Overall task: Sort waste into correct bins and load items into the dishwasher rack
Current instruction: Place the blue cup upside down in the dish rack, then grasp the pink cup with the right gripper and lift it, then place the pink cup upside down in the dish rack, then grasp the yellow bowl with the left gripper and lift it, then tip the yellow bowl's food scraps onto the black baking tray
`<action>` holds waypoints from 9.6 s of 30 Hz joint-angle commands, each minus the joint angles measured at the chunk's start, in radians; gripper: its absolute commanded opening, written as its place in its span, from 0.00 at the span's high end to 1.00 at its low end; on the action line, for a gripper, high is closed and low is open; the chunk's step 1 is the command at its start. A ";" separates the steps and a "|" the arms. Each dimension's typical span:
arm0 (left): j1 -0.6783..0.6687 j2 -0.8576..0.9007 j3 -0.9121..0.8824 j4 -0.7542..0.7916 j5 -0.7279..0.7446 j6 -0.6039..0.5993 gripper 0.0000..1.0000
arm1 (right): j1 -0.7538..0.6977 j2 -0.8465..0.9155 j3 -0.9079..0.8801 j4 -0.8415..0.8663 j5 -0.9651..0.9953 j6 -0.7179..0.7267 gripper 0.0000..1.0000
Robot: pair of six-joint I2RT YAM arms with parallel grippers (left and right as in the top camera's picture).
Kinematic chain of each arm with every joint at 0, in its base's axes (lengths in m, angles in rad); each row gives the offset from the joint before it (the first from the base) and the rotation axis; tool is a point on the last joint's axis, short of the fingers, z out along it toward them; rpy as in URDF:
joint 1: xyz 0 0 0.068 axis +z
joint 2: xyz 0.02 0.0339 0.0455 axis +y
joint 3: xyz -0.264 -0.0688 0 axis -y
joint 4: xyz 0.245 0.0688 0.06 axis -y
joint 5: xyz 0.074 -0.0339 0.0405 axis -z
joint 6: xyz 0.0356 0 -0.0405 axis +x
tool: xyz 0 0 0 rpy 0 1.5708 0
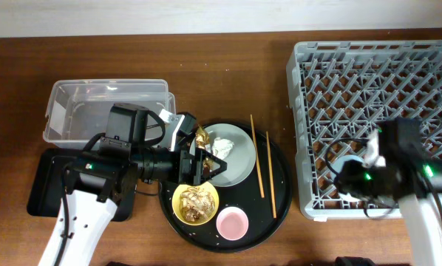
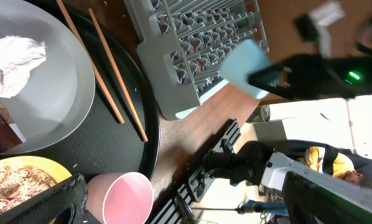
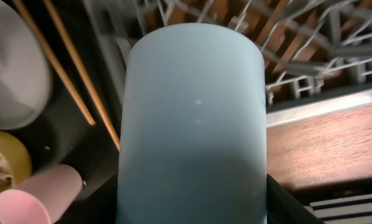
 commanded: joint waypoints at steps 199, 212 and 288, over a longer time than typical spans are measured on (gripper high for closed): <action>0.864 0.377 -0.160 -0.259 0.353 0.729 1.00 | 0.179 0.057 0.422 -0.072 -0.102 -0.036 0.17; 1.128 0.449 -0.162 -0.391 0.546 0.869 1.00 | 0.179 0.057 0.422 -0.073 -0.102 -0.036 0.16; -0.657 0.416 -0.097 -0.007 -0.818 -0.325 0.59 | 0.179 0.058 0.422 -0.087 -0.102 -0.058 0.11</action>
